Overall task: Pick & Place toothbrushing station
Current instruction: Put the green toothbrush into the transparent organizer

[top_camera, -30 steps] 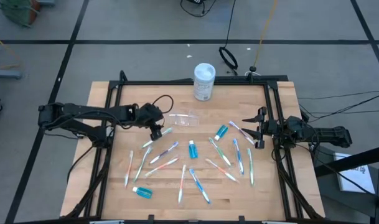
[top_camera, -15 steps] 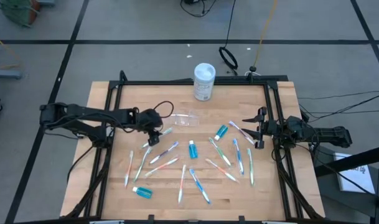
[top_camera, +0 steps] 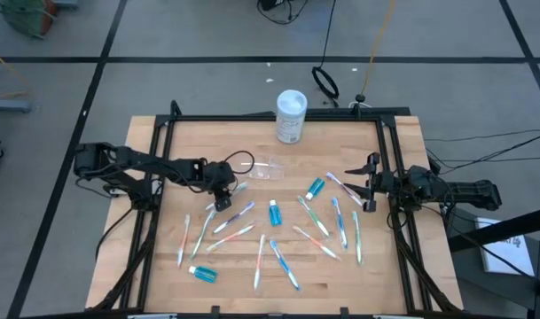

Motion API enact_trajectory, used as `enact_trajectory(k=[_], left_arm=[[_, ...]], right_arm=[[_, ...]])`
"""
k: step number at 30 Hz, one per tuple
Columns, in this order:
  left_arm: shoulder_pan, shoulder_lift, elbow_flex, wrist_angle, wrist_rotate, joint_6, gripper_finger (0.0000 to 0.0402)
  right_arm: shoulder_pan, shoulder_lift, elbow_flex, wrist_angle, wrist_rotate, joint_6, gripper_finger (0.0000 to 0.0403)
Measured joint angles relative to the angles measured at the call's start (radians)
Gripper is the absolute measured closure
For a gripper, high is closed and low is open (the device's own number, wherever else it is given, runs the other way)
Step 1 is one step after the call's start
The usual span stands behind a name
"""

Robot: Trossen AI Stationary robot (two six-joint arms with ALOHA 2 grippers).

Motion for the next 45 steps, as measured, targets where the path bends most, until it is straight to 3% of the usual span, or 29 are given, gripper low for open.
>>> enact_trajectory(k=[4, 12, 21, 32, 35, 45], left_arm=[[0.0, -0.023, -0.003, 0.011, -0.002, 0.0, 0.0192], [0.0, -0.028, -0.003, 0.192, -0.057, 0.005, 0.0192], [-0.014, -0.028, -0.002, 0.168, -0.075, 0.045, 0.0192], [-0.024, 0.115, 0.005, 0.178, -0.106, -0.038, 0.0198], [-0.024, 0.122, 0.004, 0.176, -0.1, -0.037, 0.0224], [-0.034, 0.02, -0.005, 0.117, -0.098, -0.028, 0.0363]], right_arm=[[0.0, 0.0, 0.0, 0.001, 0.0, 0.005, 0.0234], [0.0, 0.0, 0.0, 0.001, 0.0, 0.007, 0.0234], [0.0, 0.0, 0.0, 0.001, 0.0, 0.005, 0.0234], [0.0, 0.0, 0.0, 0.0, 0.0, 0.005, 0.0234], [0.0, 0.0, 0.0, -0.002, 0.0, 0.005, 0.0234], [0.0, 0.0, 0.0, -0.008, 0.001, 0.004, 0.0234]])
